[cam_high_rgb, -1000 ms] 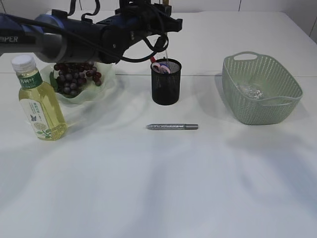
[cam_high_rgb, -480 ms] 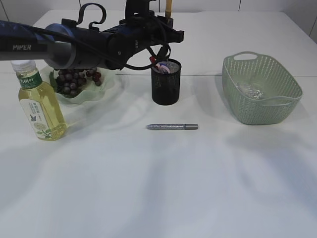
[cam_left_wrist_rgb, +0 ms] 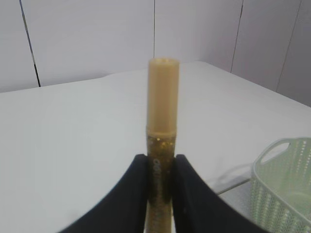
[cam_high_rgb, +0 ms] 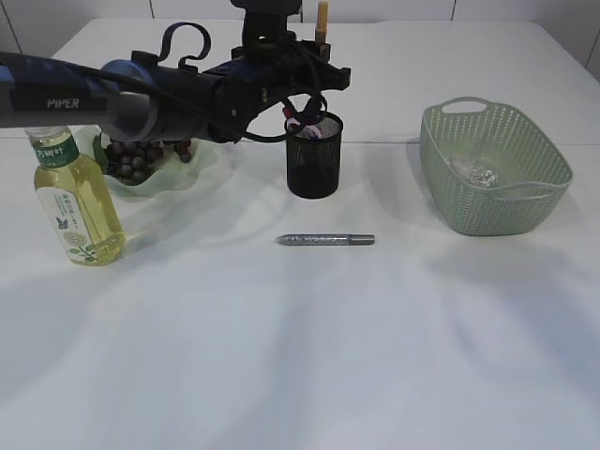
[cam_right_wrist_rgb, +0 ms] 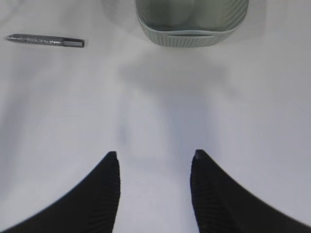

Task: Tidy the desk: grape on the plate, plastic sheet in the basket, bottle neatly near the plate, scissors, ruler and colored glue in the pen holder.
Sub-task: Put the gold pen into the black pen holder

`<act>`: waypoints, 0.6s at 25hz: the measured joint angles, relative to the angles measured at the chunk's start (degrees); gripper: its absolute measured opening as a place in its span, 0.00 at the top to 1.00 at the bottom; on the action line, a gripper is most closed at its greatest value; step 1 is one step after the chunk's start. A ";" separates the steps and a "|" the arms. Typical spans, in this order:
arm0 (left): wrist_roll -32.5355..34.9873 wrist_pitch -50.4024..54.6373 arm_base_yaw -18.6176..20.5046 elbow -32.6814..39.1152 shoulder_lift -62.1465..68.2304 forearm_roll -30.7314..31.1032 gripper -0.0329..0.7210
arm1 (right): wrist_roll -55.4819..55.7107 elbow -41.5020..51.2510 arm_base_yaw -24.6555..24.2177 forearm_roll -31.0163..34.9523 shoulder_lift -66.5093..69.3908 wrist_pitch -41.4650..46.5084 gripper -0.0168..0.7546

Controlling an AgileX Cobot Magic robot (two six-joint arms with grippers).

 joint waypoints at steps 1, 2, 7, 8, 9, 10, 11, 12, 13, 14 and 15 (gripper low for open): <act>-0.11 0.07 0.00 -0.22 0.23 0.00 0.81 | 0.00 0.00 0.00 0.00 0.00 -0.11 0.48; -0.24 0.13 0.00 -0.34 0.35 0.00 0.81 | 0.00 0.00 0.00 0.00 0.00 -0.21 0.48; -0.47 0.13 0.00 -0.55 0.39 0.00 0.81 | 0.00 0.00 0.00 0.00 0.00 -0.72 0.48; -0.47 0.13 0.00 -0.55 0.39 0.00 0.81 | 0.00 0.00 0.00 0.00 0.00 -0.73 0.48; -0.47 0.13 0.00 -0.55 0.39 0.00 0.81 | 0.00 0.00 0.00 0.00 0.00 -0.82 0.48; -0.47 0.13 0.00 -0.55 0.39 0.00 0.81 | 0.00 0.00 0.00 0.00 0.00 -0.82 0.48; -0.47 0.13 0.00 -0.55 0.39 0.00 0.81 | 0.00 0.00 0.00 0.00 0.00 -0.85 0.48; -0.47 0.13 0.00 -0.55 0.39 0.00 0.81 | 0.00 0.00 0.00 0.00 0.00 -0.85 0.48; -0.47 0.13 0.00 -0.55 0.39 0.00 0.81 | 0.00 0.00 0.00 0.00 0.00 -0.95 0.48; -0.55 0.13 0.00 -0.55 0.39 0.00 0.81 | 0.00 0.00 0.00 0.00 0.00 -0.95 0.48; -0.55 0.13 0.00 -0.55 0.39 0.00 0.80 | 0.00 0.00 0.00 0.00 0.00 -0.95 0.48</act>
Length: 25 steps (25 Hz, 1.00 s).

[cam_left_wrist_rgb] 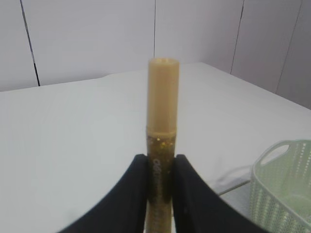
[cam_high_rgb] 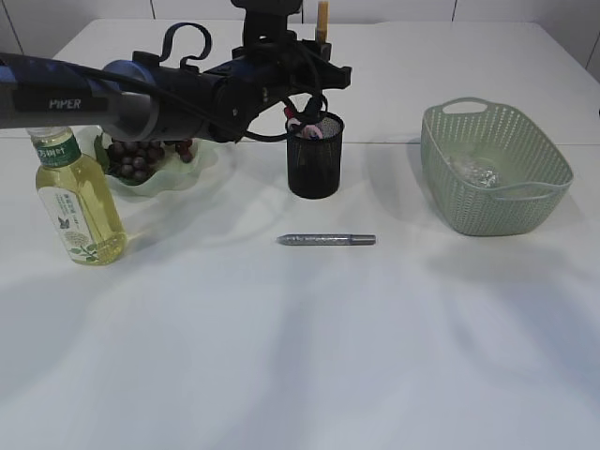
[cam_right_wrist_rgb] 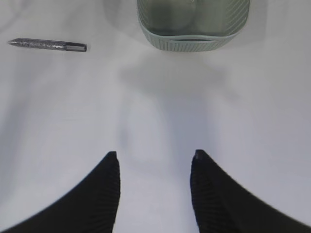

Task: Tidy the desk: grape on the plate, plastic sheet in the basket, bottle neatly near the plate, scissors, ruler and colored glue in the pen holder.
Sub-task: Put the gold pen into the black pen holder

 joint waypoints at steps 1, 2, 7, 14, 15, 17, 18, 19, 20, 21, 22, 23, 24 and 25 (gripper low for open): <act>0.00 -0.10 0.00 0.00 0.00 0.00 0.80 | 0.00 0.00 0.00 0.00 0.00 0.00 0.48; 0.00 -0.10 0.00 0.00 0.00 0.00 0.80 | 0.00 0.00 0.00 0.00 0.00 0.00 0.48; 0.00 -0.19 0.00 0.00 0.00 -0.10 0.80 | 0.00 0.00 0.00 0.00 0.00 0.00 0.48; -0.04 -0.46 0.11 -0.03 0.22 -0.19 0.79 | 0.00 0.00 0.00 0.00 0.00 0.00 0.48; -0.04 -0.46 0.18 -0.13 0.22 -0.19 0.78 | 0.00 0.00 0.00 0.00 0.00 0.00 0.48; -0.04 -0.46 0.34 -0.13 0.22 -0.19 0.77 | 0.00 0.00 0.00 0.00 0.00 0.00 0.48; -0.04 -0.46 0.33 -0.13 0.22 -0.19 0.76 | 0.00 0.00 0.00 0.00 0.00 0.00 0.48; -0.04 -0.46 0.33 -0.13 0.22 -0.19 0.75 | 0.00 0.00 0.00 0.00 0.00 0.00 0.48; -0.04 -0.46 0.33 -0.13 0.26 -0.19 0.73 | 0.00 0.00 0.00 0.00 0.00 0.00 0.48; -0.04 -0.46 0.33 -0.13 0.26 -0.19 0.71 | 0.00 0.00 0.00 0.00 0.00 0.00 0.48; -0.04 -0.46 0.33 -0.13 0.26 -0.19 0.68 | 0.00 0.00 0.00 0.00 0.00 0.00 0.48; -0.04 -0.46 0.33 -0.13 0.26 -0.19 0.66 | 0.00 0.00 0.00 0.00 0.00 -0.02 0.48; -0.04 -0.46 0.33 -0.13 0.26 -0.19 0.65 | 0.00 0.00 0.00 0.00 0.00 -0.02 0.48; -0.04 -0.46 0.33 -0.13 0.26 -0.19 0.64 | 0.00 0.00 0.00 0.00 0.00 -0.02 0.48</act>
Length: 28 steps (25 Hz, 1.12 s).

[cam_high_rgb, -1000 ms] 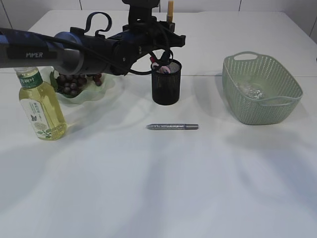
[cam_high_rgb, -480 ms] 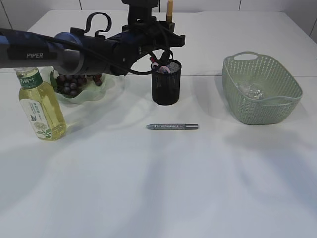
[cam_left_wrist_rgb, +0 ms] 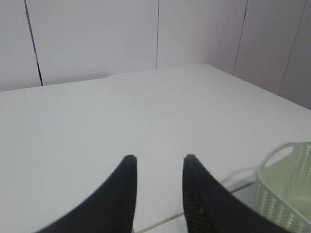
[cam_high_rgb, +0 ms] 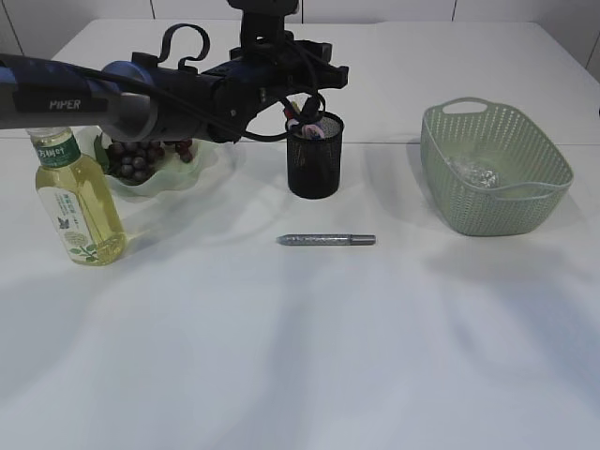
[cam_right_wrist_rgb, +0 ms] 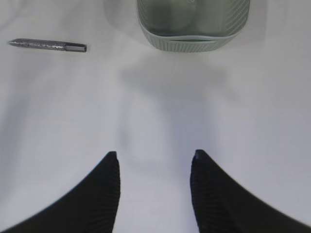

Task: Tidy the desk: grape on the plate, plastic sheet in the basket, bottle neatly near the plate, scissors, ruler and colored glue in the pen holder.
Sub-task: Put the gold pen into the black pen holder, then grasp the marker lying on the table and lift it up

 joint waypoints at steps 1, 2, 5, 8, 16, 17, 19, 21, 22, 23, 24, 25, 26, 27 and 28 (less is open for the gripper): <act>0.00 0.00 0.00 0.00 0.00 0.00 0.63 | 0.00 0.00 0.00 0.00 0.00 0.00 0.48; 0.00 0.00 0.00 0.00 0.00 0.00 0.63 | 0.00 0.00 0.00 0.00 0.00 -0.10 0.48; 0.00 0.87 0.00 0.00 0.00 0.00 0.62 | 0.00 0.00 0.00 0.00 0.00 -0.23 0.48; 0.00 6.05 0.00 0.00 -1.46 0.00 0.62 | 0.00 0.00 0.00 0.00 0.00 -0.39 0.48; 0.00 25.40 0.00 -0.12 -9.60 5.67 0.62 | -0.04 0.00 0.00 0.12 0.00 -0.48 0.48; 0.00 28.49 0.00 -0.12 -10.44 6.44 0.62 | -0.04 0.00 0.00 0.36 0.00 -0.48 0.48; 0.00 34.88 0.00 -0.12 -12.11 7.67 0.62 | -0.04 0.00 0.00 0.46 0.00 -0.48 0.48; 0.00 40.21 0.00 -0.12 -13.02 8.05 0.62 | 0.39 0.00 0.00 0.86 0.10 -0.48 0.48; 0.00 43.13 0.00 -0.12 -13.27 8.14 0.62 | 0.64 0.00 0.00 1.12 0.22 -0.22 0.48; 0.59 45.42 0.00 -0.15 -13.31 8.29 0.62 | 0.88 0.00 0.00 1.38 0.52 0.31 0.48; 0.99 48.13 0.00 -0.15 -13.41 8.39 0.62 | 1.00 0.00 0.00 1.64 0.85 0.99 0.48; 1.60 50.86 0.00 -0.15 -13.41 8.38 0.62 | 1.11 0.00 0.00 1.92 1.14 1.54 0.48; 2.05 53.10 0.00 -0.15 -13.41 8.38 0.62 | 1.11 0.00 0.00 2.03 1.54 1.93 0.48; 2.42 55.50 0.00 -0.15 -13.41 8.38 0.62 | 1.23 0.00 0.00 2.50 1.82 2.23 0.48; 2.82 57.78 0.00 -0.15 -13.41 8.38 0.63 | 1.23 0.00 0.00 2.50 2.08 2.35 0.49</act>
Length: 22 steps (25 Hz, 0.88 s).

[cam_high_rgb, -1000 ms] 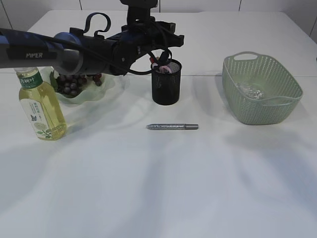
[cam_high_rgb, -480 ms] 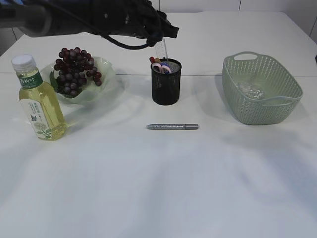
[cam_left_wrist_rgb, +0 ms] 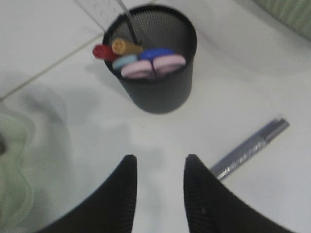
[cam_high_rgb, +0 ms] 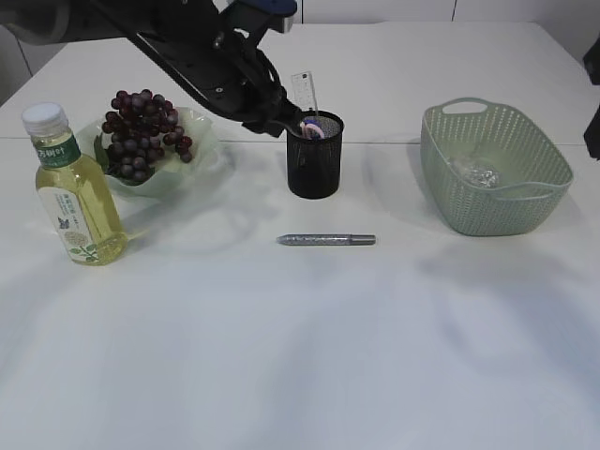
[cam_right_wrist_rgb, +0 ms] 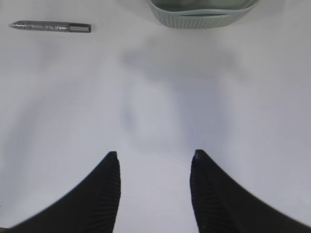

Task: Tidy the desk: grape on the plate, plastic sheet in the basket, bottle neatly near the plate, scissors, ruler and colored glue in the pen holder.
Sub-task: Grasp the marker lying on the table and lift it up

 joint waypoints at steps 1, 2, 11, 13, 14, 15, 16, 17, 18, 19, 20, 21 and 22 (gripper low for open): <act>0.59 2.37 0.00 0.00 0.00 0.00 0.64 | 0.00 0.00 0.00 0.00 0.24 0.11 0.49; 1.52 4.51 0.00 0.00 0.00 -0.41 0.64 | 0.00 0.00 0.00 0.00 0.35 0.10 0.49; 21.39 30.36 -0.10 -0.10 0.00 -11.25 0.66 | 0.08 0.00 0.00 0.42 1.79 0.22 0.49; 26.47 33.06 -0.21 -0.10 -0.12 -13.46 0.66 | 0.08 0.00 0.00 0.63 2.47 0.22 0.49; 27.46 33.59 -0.32 -0.10 -0.22 -14.12 0.66 | 0.08 0.00 0.00 0.79 2.87 0.22 0.49; 28.10 33.90 -0.43 -0.10 -0.52 -14.22 0.66 | 0.12 0.00 0.00 1.05 3.11 0.22 0.49; 28.64 33.96 -0.43 -0.10 -0.92 -14.11 0.66 | 0.12 0.00 0.00 1.17 3.27 0.22 0.49; 28.89 33.96 -0.51 -0.10 -1.34 -13.45 0.66 | 0.12 0.00 0.00 1.39 3.32 0.22 0.49; 28.89 33.96 -0.51 -0.10 -1.75 -12.51 0.66 | 0.12 0.00 0.00 1.40 3.32 0.22 0.49; 28.99 33.99 -0.51 -0.10 -2.00 -12.00 0.66 | 0.12 0.00 0.00 1.48 3.32 0.22 0.49; 28.99 33.99 -0.51 -0.10 -2.11 -11.63 0.66 | 0.12 0.00 0.00 1.48 3.32 0.22 0.49; 29.00 34.11 -0.51 -0.10 -2.11 -11.49 0.66 | 0.12 0.00 0.00 1.48 3.32 0.22 0.49; 29.83 34.10 -0.51 -0.10 -2.11 -11.40 0.66 | 0.12 0.00 0.00 1.52 3.32 0.22 0.49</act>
